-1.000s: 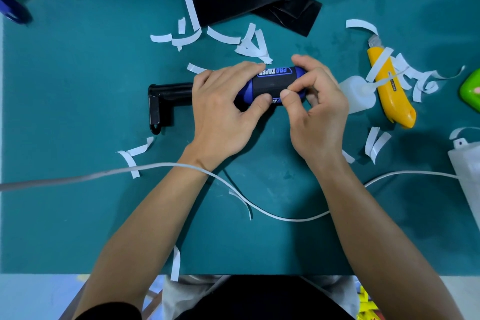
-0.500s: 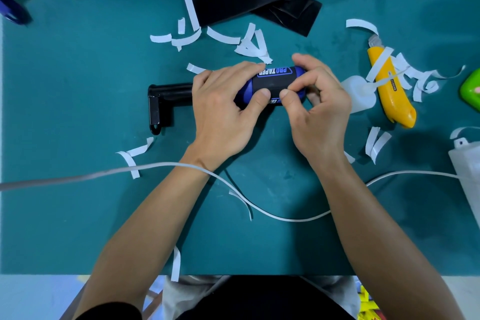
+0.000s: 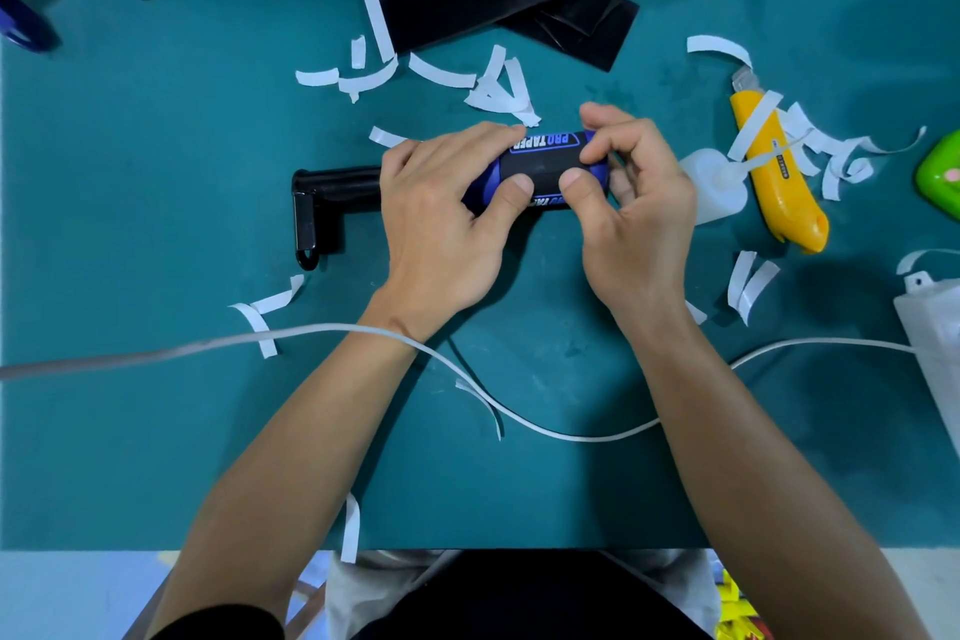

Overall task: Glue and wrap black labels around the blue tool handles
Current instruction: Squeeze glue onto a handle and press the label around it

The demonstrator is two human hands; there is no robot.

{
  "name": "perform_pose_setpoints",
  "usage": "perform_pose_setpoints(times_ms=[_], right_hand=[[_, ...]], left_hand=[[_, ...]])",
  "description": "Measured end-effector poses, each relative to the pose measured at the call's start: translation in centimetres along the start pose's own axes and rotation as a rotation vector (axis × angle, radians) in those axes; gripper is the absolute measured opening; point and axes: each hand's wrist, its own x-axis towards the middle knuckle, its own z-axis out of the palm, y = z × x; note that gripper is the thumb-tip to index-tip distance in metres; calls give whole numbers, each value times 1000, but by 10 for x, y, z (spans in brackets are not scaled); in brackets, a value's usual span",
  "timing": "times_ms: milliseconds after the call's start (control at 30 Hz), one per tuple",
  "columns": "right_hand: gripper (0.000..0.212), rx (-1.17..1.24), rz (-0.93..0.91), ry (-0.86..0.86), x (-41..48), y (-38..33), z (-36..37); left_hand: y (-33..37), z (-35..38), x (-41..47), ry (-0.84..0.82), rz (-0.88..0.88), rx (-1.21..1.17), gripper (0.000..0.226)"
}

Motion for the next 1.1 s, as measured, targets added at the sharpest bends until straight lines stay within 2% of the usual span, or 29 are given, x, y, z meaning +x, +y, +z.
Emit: perform_pose_setpoints(times_ms=[767,933,1100], right_hand=[[29,30,-56,2,4,7,0],[30,11,-73,5,4,9,0],[27,58,-58,-1,5,6,-2]], left_hand=[[-2,-2,3,-13,30,-21,27],[-3,4,5,-15,65,87,47],[-7,5,5,-22,79,53,43]])
